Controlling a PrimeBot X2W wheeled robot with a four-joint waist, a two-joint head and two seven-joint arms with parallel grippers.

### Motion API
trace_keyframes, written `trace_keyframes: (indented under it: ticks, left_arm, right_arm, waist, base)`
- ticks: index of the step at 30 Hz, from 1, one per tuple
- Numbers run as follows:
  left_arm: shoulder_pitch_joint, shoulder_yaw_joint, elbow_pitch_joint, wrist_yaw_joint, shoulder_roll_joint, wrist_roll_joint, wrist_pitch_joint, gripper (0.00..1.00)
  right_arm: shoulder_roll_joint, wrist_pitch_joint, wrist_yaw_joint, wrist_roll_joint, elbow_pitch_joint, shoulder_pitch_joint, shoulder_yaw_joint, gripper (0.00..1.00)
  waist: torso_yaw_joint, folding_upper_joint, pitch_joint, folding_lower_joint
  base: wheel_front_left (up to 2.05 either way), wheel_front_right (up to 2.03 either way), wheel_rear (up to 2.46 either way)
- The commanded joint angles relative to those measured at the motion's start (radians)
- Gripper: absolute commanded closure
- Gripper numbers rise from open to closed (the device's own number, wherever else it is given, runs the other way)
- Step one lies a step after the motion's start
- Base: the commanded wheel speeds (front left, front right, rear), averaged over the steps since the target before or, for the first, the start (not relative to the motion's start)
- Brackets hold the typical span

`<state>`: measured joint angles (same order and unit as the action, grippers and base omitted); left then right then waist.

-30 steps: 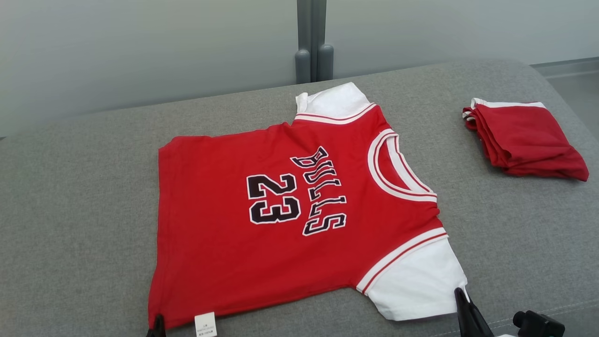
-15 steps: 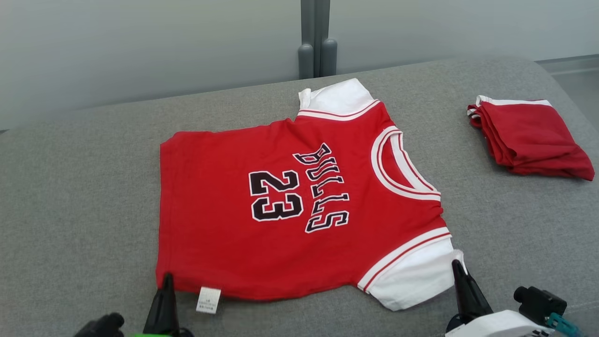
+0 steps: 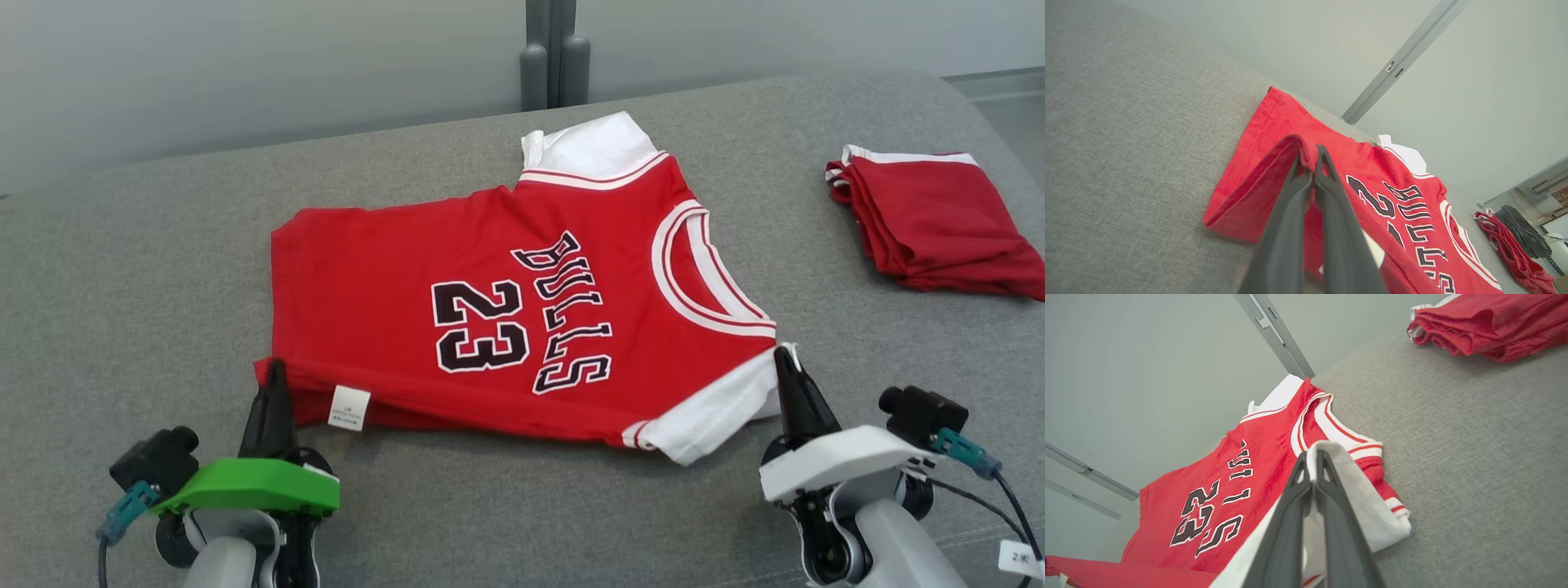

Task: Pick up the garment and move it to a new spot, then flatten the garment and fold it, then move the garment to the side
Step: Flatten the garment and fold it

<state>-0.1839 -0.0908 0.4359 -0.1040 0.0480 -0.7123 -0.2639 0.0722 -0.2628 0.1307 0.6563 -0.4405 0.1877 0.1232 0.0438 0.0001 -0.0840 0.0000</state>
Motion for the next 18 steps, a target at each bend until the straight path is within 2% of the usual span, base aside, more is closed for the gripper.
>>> trace_keyframes:
  ticks: [1,9,18]
  left_arm:
    - [-0.035,0.011,0.017,0.007,0.005,-0.011,0.000,1.00]
    - [-0.173,0.026,0.133,0.019,0.005,-0.007,0.000,1.00]
    - [-0.246,0.005,0.215,0.024,0.005,-0.002,0.000,1.00]
  right_arm:
    - [0.001,-0.002,0.000,0.000,-0.024,0.037,0.006,1.00]
    - [-0.004,-0.002,0.000,-0.010,-0.214,0.264,0.047,1.00]
    - [-0.011,-0.002,0.000,-0.038,-0.383,0.407,0.050,1.00]
  waist:
    - [0.002,-0.0001,-0.019,0.0000]
    - [-0.001,-0.0001,-0.083,0.0000]
    - [-0.015,-0.0001,-0.122,0.0000]
  base:
    - [0.00,0.00,0.00]
    - [0.00,0.00,0.00]
    - [0.00,0.00,0.00]
